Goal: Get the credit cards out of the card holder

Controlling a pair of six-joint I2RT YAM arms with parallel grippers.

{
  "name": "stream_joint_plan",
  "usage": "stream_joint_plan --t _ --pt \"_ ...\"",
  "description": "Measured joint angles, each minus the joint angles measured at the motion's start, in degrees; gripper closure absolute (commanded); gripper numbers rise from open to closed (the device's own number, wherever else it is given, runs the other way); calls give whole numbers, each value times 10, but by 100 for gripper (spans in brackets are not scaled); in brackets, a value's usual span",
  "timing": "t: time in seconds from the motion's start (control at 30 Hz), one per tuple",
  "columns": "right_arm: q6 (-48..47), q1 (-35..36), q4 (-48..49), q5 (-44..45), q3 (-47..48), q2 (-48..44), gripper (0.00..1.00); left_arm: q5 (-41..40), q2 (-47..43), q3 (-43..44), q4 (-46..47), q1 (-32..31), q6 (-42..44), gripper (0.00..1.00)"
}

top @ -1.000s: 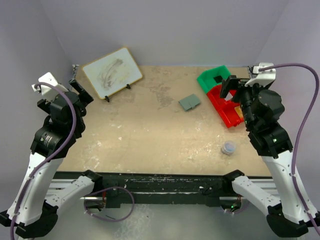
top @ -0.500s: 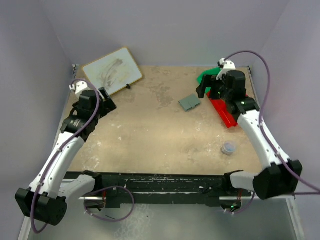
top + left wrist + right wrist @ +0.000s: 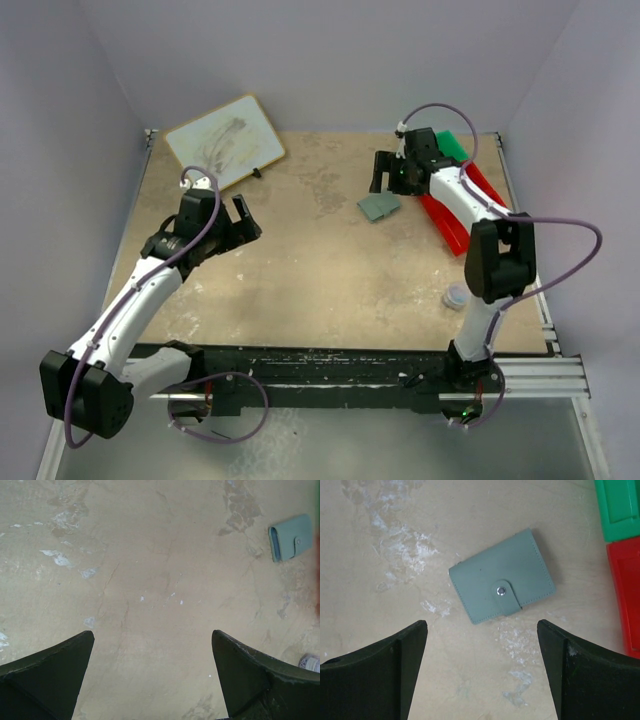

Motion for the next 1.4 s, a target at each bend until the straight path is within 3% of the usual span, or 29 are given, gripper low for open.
stream_joint_plan --t 0.07,0.23,0.47,0.87,1.2,1.4 --pt "3 0 -14 2 38 34 18 7 -3 0 1 0 0 0" --pt "3 1 -35 15 134 118 22 19 -10 0 0 0 3 0" --pt "-4 1 -58 61 169 181 29 21 -18 0 -5 -1 12 0" --pt "-40 0 -33 63 130 194 35 15 -26 0 -15 -1 13 0" --pt "-79 11 50 -52 -40 97 41 14 -9 1 -16 -1 13 0" --pt "-103 69 77 -121 -116 44 41 23 2 0 -7 -1 13 1"
